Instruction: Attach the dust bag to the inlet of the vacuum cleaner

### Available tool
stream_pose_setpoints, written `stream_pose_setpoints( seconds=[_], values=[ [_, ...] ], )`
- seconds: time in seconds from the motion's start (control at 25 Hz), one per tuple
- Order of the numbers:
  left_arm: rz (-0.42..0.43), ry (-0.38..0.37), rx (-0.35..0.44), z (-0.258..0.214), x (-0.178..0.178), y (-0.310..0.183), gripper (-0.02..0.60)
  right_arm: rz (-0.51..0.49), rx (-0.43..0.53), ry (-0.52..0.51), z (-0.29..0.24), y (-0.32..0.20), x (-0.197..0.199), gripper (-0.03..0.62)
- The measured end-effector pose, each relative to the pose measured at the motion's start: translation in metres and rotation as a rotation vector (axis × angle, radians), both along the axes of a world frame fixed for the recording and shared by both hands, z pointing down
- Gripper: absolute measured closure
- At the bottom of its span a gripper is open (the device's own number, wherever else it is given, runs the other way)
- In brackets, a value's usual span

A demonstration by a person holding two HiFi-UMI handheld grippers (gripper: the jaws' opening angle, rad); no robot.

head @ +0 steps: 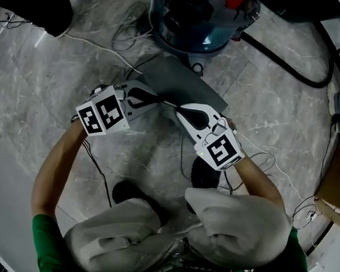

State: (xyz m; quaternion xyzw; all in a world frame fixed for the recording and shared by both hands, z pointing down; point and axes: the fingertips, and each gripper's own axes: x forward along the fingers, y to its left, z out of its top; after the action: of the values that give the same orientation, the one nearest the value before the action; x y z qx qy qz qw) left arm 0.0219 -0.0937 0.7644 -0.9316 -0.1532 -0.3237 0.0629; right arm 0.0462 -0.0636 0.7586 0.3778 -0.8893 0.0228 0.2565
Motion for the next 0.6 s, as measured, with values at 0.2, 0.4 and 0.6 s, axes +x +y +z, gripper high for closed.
stream_pose_setpoints(
  seconds=[0.2,0.4,0.6],
  values=[
    [-0.033,0.042,0.06,-0.059,0.005,-0.02,0.56,-0.008,0.074,-0.054,-0.065,-0.02,0.003,0.58],
    [-0.082,0.104,0.118,-0.123,-0.001,-0.035,0.559,-0.021,0.137,-0.107,-0.129,-0.035,-0.002,0.58],
    [-0.11,0.112,0.225,-0.173,-0.014,-0.049,0.56,-0.052,0.189,-0.132,-0.174,-0.047,-0.013,0.58]
  ],
)
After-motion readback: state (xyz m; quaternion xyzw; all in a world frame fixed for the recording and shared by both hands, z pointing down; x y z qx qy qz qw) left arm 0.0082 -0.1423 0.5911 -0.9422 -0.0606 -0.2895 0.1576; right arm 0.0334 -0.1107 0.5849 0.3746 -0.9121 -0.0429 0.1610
